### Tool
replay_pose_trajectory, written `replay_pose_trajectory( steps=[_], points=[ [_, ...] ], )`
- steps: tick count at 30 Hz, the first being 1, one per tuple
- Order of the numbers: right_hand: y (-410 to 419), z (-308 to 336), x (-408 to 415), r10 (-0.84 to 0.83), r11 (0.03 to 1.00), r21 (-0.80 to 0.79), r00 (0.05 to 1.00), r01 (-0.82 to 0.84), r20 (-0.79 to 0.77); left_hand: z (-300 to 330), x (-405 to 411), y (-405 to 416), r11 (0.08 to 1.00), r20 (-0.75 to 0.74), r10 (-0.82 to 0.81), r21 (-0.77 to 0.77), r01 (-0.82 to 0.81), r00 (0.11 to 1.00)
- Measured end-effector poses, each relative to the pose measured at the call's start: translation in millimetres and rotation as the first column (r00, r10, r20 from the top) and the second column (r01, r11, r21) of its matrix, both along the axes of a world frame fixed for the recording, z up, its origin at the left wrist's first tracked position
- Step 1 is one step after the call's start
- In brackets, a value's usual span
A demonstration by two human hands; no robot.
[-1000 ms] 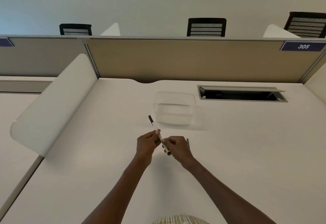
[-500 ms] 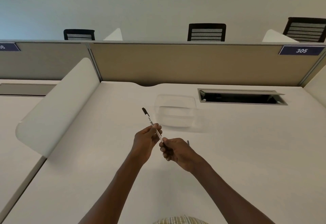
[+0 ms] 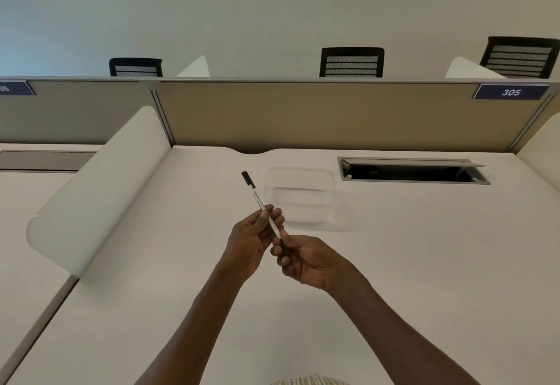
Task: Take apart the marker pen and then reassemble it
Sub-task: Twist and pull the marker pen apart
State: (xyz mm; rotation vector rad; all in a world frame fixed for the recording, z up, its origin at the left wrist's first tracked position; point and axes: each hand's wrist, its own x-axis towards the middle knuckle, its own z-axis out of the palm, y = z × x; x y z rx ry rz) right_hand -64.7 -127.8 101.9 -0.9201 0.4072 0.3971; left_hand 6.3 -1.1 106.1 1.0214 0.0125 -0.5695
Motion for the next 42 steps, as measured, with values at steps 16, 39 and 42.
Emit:
replay_pose_trajectory(
  steps=[16,39,42],
  points=[
    [18,-3,15,0.107,-0.122,-0.871,0.879,0.476,0.465,20,-9,-25,0.941,-0.090,0.330,-0.050,-0.335,0.940],
    [15,40,17,-0.185,0.804,-0.557,0.978,0.209,0.099,31,-11,-16,0.951,-0.023,0.301,-0.065,-0.302,0.953],
    [23,22,21,-0.001,0.077,-0.906,0.909,0.416,0.417,34,-10,-20,0.929,-0.137,0.346,-0.089,-0.359,0.928]
  ],
)
